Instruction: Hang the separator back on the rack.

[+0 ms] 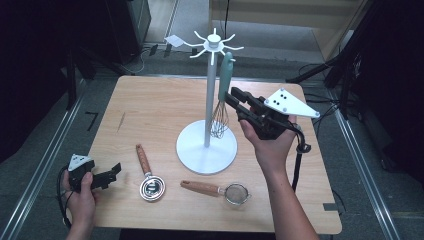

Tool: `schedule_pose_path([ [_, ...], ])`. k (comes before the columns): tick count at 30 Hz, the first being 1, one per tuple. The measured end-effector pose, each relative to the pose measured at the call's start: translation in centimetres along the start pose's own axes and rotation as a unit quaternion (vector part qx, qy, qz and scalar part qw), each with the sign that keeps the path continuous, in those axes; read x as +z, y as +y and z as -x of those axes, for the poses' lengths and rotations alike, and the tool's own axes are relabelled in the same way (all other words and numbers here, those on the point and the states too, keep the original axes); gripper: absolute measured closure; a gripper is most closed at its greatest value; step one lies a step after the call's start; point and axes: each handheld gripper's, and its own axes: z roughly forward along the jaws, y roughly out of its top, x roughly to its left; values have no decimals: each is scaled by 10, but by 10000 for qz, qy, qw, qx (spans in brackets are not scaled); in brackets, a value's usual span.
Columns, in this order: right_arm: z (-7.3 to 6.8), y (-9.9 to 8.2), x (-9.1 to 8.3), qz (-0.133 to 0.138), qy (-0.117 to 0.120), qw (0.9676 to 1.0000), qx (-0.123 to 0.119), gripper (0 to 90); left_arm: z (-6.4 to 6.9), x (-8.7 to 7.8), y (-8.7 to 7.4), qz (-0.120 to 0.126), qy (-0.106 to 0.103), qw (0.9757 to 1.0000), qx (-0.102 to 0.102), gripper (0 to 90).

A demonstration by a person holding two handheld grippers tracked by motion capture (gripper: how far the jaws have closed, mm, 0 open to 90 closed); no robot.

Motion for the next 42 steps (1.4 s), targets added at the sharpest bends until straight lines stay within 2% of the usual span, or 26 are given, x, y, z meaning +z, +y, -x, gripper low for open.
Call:
schedule_pose_path([
  [4,2,5,-2,34,-67,9999,-81,836,0,0,0,1,-2,10000,-1,0],
  [6,3,9,-3,73,-259,9995,-149,876,0,0,0,-11,-1,10000,18,0],
  [7,4,12,-4,186,-535,9981,-257,900,0,0,0,3,1,10000,3,0],
  [10,6,16,-2,212,-622,9974,-279,900,0,0,0,-12,0,10000,20,0],
  [21,4,27,9,324,-642,9971,-259,900,0,0,0,-1,-5,10000,-1,0],
  [24,2,28,14,338,-601,9970,-342,900,0,0,0,-5,-9,10000,-1,0],
  [31,1,32,15,427,-597,9968,-320,900,0,0,0,-2,-8,10000,-2,0],
  [42,-6,37,12,521,-441,9970,-371,900,0,0,0,-2,-6,10000,8,0],
])
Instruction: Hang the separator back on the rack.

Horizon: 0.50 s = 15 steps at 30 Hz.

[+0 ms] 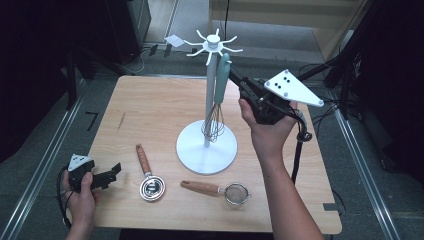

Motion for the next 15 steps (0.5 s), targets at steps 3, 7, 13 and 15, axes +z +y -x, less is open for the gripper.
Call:
schedule_pose_path([
  [3,-3,1,0,28,51,10000,-9,900,0,0,0,5,1,10000,-3,0],
  [7,-9,0,1,9,134,9999,-35,900,0,0,0,6,-5,10000,-12,0],
  [13,-13,1,3,5,196,9998,-63,900,0,0,0,18,-12,10000,-15,0],
  [15,-13,1,3,2,215,9998,-41,900,0,0,0,20,-14,10000,-18,0],
])
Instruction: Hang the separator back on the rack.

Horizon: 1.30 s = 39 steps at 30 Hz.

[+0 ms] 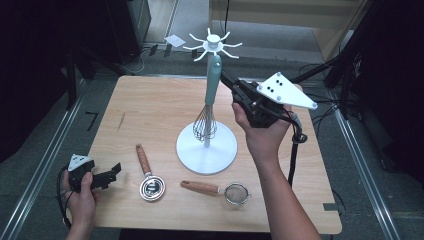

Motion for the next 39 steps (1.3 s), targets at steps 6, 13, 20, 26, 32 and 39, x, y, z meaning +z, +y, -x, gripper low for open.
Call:
schedule_pose_path([
  [6,-5,1,0,-26,71,9999,-91,900,0,0,0,-18,13,10000,9,0],
  [13,-1,-4,-3,-97,-7,9999,-128,900,0,0,0,-8,3,10000,-2,0],
  [20,8,-15,-12,-206,-158,9996,-103,898,0,0,0,-7,3,10000,3,0],
  [26,19,-34,-29,-428,-436,9981,-27,860,0,0,0,-21,16,10000,20,0],
  [32,30,-54,-43,-587,-631,9963,50,813,0,0,0,-22,22,10000,32,0],
  [39,41,-78,-57,-816,-798,9934,128,775,1,0,0,-21,30,10000,38,0],
])
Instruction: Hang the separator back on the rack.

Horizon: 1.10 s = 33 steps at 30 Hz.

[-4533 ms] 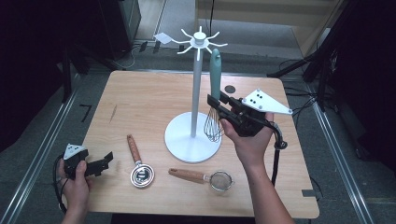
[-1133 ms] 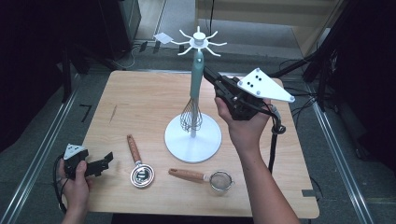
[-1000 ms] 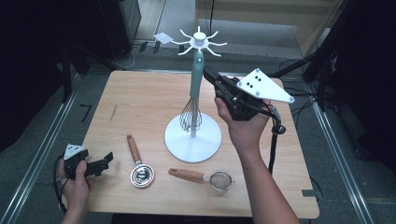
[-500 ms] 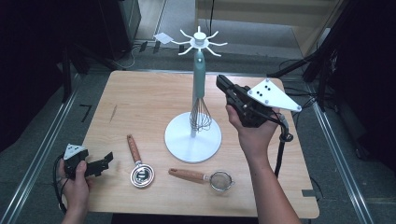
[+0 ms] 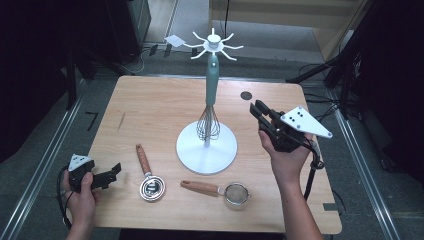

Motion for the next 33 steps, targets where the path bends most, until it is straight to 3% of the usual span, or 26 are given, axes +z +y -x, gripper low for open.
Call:
schedule_pose_path([
  [8,14,-34,-12,-293,-133,9993,163,723,0,0,0,-5,9,10000,8,0],
  [14,23,-54,-17,-644,133,9974,279,679,0,0,0,-11,14,10000,28,0],
  [15,24,-61,-17,-871,251,9956,255,668,1,0,0,-6,13,10000,25,0],
  [19,24,-70,-17,-1149,412,9922,258,671,1,0,0,-1,14,10000,27,0],
  [21,24,-76,-16,-1341,620,9886,273,659,0,0,0,-7,0,10000,29,0],
  [22,22,-78,-14,-1574,689,9850,180,642,1,0,0,5,3,10000,20,0],
  [23,20,-82,-13,-1852,869,9787,180,625,1,0,0,-15,2,10000,48,0],
  [24,20,-82,-13,-1852,869,9787,180,625,1,0,0,-20,-7,10000,58,0],
  [25,19,-83,-13,-1979,991,9750,194,617,1,0,0,-26,-5,10000,59,0],
  [26,15,-86,-12,-2174,1138,9694,113,619,1,0,0,-34,-2,10000,67,0],
  [27,15,-86,-12,-2174,1138,9694,113,619,1,1,0,-31,-4,10000,63,0],
  [29,12,-88,-10,-2344,1258,9640,29,630,1,1,0,-34,-9,10000,66,0],
  [30,7,-90,-7,-2556,1414,9563,-106,630,1,1,0,-34,-9,10000,63,0],
  [31,7,-90,-7,-2556,1414,9563,-106,630,1,1,0,-34,-13,10000,65,0],
  [33,2,-91,-4,-2714,1513,9503,-218,621,1,1,0,-30,-16,10000,56,0],
])
